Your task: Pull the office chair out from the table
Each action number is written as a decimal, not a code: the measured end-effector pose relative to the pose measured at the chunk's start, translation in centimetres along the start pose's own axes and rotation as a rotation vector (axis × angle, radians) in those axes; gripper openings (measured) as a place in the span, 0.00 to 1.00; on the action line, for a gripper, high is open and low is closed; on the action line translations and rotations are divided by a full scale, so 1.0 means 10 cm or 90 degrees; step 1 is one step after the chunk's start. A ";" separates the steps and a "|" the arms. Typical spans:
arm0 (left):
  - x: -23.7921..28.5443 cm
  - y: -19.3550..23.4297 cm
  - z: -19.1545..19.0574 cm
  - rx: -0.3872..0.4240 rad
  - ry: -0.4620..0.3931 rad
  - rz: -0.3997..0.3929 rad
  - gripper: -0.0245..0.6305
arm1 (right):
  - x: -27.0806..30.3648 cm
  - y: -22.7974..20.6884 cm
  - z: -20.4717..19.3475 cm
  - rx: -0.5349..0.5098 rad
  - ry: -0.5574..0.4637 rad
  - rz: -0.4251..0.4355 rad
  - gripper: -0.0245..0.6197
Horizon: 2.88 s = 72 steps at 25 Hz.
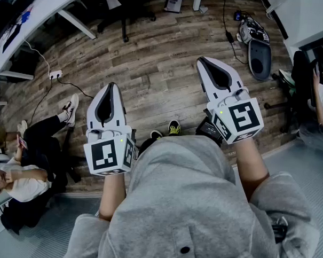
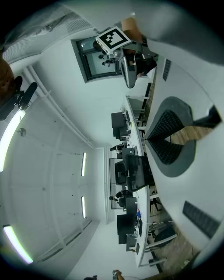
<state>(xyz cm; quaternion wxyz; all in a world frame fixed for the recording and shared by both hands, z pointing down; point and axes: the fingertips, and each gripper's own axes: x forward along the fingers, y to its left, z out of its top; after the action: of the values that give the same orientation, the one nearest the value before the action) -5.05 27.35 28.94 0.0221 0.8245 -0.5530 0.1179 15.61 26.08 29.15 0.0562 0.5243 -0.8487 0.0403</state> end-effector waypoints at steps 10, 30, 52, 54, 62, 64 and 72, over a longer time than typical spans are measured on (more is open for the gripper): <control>0.07 -0.13 0.12 0.009 0.000 -0.004 0.06 | -0.05 -0.06 0.07 0.017 -0.022 0.053 0.09; 0.20 0.06 0.12 0.059 -0.010 -0.008 0.06 | 0.22 0.19 0.03 0.005 0.001 0.108 0.09; 1.38 1.08 0.05 -0.008 0.023 -0.010 0.06 | 1.83 0.02 0.01 -0.031 0.069 0.126 0.09; 1.50 1.16 0.06 -0.009 0.026 -0.012 0.06 | 1.98 0.01 0.02 -0.033 0.074 0.130 0.09; 1.87 1.39 0.08 -0.005 0.027 -0.017 0.06 | 2.42 -0.05 0.03 -0.026 0.086 0.129 0.09; 1.93 1.48 0.07 -0.001 0.040 -0.017 0.06 | 2.53 -0.05 0.06 -0.024 0.087 0.127 0.09; 2.19 1.80 0.05 -0.007 0.061 -0.016 0.06 | 2.92 -0.05 0.09 -0.015 0.097 0.125 0.09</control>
<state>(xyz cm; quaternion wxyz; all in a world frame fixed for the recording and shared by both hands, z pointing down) -13.56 0.44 31.51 0.0544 0.8246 -0.5416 0.1540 3.07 -0.11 32.28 0.1227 0.4336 -0.8895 0.0754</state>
